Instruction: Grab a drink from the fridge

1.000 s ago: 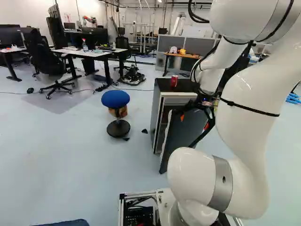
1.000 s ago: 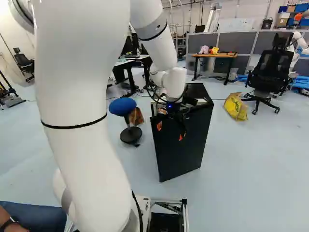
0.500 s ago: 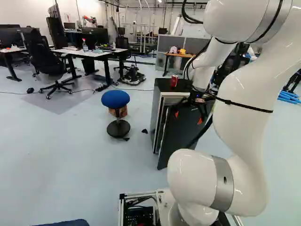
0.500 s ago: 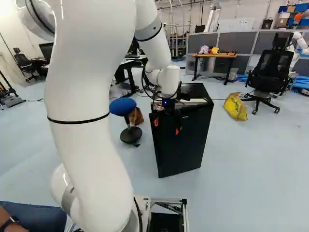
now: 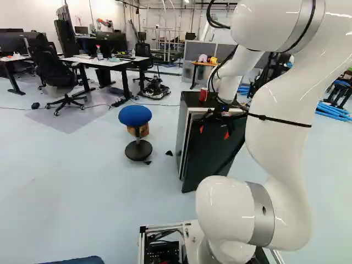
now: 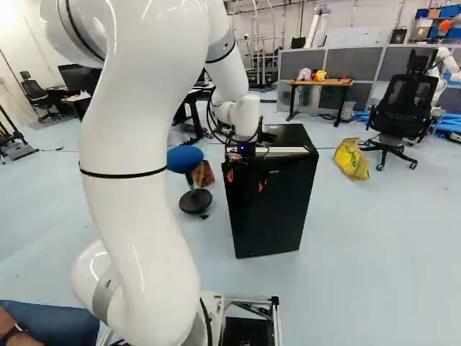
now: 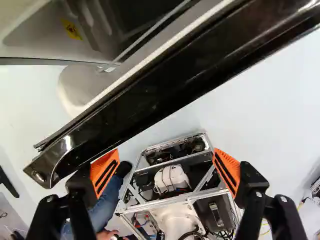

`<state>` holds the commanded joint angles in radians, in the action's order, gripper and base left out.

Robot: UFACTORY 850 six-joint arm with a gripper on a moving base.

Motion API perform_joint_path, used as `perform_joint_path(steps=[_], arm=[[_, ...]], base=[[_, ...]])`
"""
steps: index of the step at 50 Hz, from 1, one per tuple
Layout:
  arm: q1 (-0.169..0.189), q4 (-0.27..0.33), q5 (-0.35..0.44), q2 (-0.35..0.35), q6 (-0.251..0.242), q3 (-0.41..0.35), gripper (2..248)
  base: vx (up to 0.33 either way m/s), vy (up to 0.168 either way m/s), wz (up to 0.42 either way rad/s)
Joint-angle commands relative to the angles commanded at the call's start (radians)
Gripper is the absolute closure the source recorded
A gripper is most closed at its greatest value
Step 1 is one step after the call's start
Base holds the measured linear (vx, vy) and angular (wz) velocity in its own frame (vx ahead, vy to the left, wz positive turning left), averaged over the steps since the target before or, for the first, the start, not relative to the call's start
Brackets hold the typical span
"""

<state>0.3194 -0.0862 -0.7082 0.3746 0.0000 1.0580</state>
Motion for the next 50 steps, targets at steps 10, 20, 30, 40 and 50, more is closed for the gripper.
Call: perform_joint_path(steps=[10, 20, 30, 40, 50], arm=[[-0.022, 0.007, 0.015, 0.023, 0.0, 0.033, 3], [-0.041, 0.016, 0.034, 0.046, 0.0, 0.066, 3], [-0.055, 0.027, 0.056, 0.064, 0.0, 0.091, 3], [-0.064, 0.038, 0.08, 0.076, 0.0, 0.11, 3], [-0.067, 0.049, 0.101, 0.08, 0.0, 0.116, 3]], base=[[0.0, 0.0, 0.0], [0.0, 0.0, 0.0], [0.0, 0.0, 0.0], [0.0, 0.0, 0.0], [0.0, 0.0, 0.0]])
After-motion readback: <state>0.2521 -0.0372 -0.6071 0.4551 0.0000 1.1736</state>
